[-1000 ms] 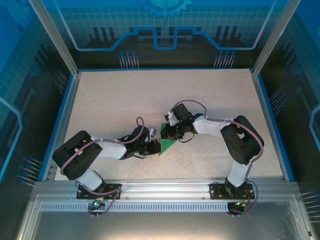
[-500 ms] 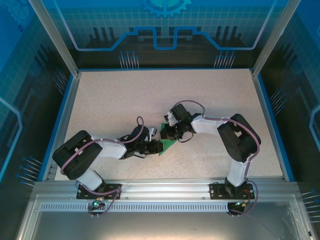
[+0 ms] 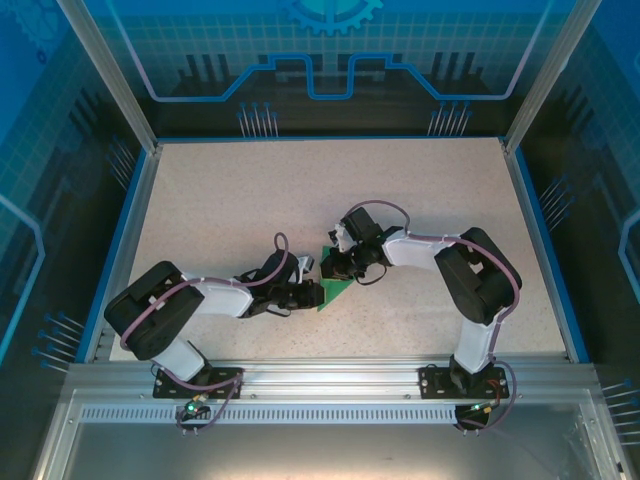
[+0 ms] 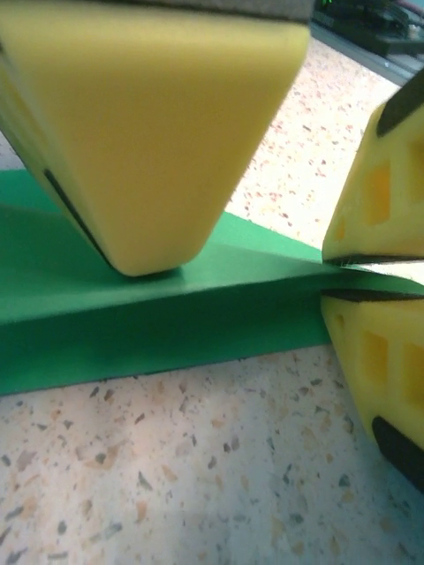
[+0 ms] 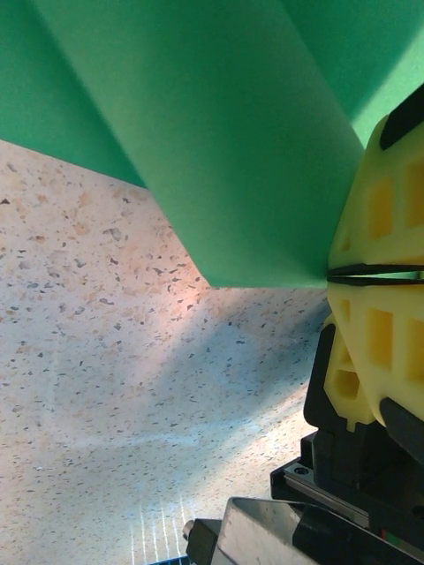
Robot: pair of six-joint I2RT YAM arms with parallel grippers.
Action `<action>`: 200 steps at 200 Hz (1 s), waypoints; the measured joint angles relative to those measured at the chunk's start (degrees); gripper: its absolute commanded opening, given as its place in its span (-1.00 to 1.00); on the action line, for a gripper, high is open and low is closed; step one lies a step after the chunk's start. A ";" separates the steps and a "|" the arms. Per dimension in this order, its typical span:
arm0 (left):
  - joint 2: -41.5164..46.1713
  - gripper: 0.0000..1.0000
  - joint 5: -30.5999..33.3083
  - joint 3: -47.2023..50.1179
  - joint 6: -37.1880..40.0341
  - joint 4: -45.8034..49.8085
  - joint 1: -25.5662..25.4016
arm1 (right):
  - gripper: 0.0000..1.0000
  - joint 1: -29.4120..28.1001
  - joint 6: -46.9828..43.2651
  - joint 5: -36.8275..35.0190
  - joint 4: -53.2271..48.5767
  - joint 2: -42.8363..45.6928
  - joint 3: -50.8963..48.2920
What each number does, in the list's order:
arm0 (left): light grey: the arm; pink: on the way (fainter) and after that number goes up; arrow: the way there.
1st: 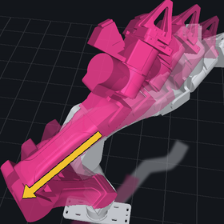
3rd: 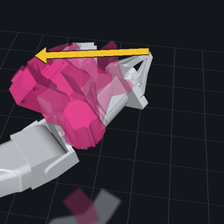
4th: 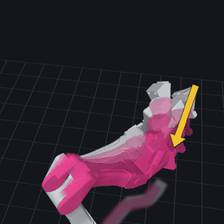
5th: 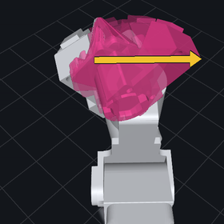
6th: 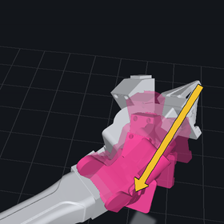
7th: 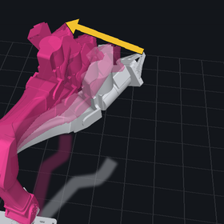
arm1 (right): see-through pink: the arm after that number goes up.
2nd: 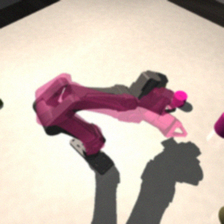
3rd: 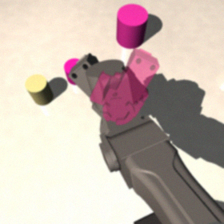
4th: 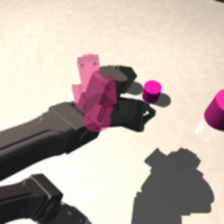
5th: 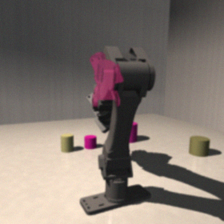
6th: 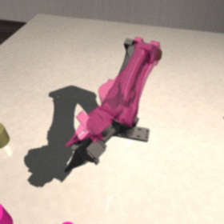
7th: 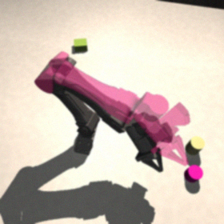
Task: Fold a paper plane with a square sheet of paper (pick it up from the middle)
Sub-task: Fourth fold the wing at the center of the table.
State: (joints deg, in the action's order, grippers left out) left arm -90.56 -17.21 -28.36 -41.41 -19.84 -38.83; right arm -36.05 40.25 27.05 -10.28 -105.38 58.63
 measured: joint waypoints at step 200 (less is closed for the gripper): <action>2.03 -0.39 -0.87 -0.50 1.36 4.42 0.52 | -0.71 -1.03 0.04 -0.02 0.50 0.42 -1.11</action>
State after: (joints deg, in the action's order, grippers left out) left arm -88.53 -18.09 -28.86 -40.05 -15.42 -38.30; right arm -37.08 40.29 27.03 -9.78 -104.97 57.52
